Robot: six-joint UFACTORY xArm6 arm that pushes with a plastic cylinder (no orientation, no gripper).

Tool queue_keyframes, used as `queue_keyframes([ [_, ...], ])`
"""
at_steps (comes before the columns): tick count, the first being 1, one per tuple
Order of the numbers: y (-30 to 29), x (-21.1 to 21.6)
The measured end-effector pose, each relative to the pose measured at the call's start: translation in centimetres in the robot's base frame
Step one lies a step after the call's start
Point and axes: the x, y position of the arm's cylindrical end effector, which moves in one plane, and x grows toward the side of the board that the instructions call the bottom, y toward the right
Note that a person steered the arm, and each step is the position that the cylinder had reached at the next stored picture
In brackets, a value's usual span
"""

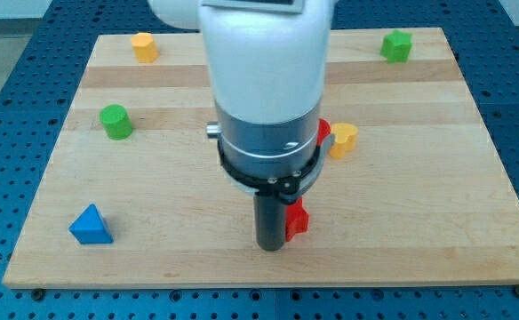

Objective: Move the yellow heart towards red star

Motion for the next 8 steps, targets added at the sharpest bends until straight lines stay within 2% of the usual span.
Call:
queue_keyframes([
  [2, 0.9, -3.3],
  [3, 1.9, -3.1],
  [4, 1.9, -0.5],
  [5, 3.3, 0.2],
  [6, 4.9, -2.3],
  [8, 4.1, -4.7],
])
